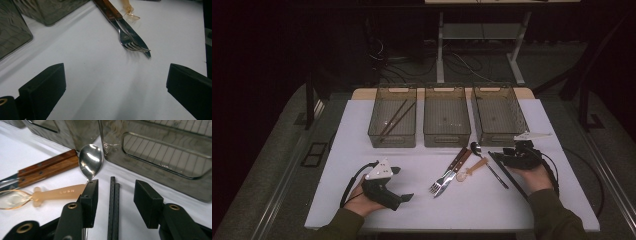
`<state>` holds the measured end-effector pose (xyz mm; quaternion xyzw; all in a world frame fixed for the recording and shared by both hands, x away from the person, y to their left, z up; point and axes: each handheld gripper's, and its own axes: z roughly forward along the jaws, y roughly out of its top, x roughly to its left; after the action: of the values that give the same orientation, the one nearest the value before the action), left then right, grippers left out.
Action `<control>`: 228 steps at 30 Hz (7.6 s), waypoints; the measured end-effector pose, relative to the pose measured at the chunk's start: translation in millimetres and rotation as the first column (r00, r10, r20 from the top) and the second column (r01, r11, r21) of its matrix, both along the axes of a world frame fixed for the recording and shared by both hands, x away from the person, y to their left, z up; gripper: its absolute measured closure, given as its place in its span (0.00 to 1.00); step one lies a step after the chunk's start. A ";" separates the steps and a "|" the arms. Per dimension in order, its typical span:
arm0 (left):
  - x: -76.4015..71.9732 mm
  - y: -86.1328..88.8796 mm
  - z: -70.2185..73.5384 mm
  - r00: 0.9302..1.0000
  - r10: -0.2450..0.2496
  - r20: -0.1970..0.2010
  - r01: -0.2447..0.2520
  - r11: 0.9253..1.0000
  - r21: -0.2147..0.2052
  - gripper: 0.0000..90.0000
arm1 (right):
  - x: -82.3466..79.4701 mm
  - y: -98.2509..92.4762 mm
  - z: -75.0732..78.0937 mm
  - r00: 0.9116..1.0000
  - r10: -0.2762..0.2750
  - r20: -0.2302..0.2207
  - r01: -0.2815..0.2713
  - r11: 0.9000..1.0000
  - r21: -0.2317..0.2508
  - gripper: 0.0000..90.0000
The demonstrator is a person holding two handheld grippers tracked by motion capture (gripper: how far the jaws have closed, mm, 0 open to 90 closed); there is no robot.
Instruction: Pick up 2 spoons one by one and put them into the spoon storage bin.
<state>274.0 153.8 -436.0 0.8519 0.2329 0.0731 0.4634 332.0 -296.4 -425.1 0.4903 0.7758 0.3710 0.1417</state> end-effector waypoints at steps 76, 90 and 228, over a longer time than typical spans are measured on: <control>1.3 7.3 -1.0 1.000 0.021 -0.016 -0.021 1.000 -0.003 0.00 | -70.6 -40.6 -14.6 0.990 0.080 -0.116 -0.097 0.983 -0.154 0.90; 1.0 5.7 -1.7 1.000 0.018 -0.015 -0.018 1.000 -0.003 0.00 | -70.0 -38.3 -15.9 0.992 0.047 -0.116 -0.066 0.984 -0.168 0.94; -1.4 1.1 0.1 1.000 0.001 -0.026 -0.003 0.999 -0.050 0.00 | 59.7 173.6 86.0 0.972 0.214 0.099 -0.219 0.975 0.041 0.95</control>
<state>272.5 154.9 -435.9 0.8408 0.2416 0.0565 0.4812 391.7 -122.8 -339.1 0.3883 0.8072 0.4268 0.1241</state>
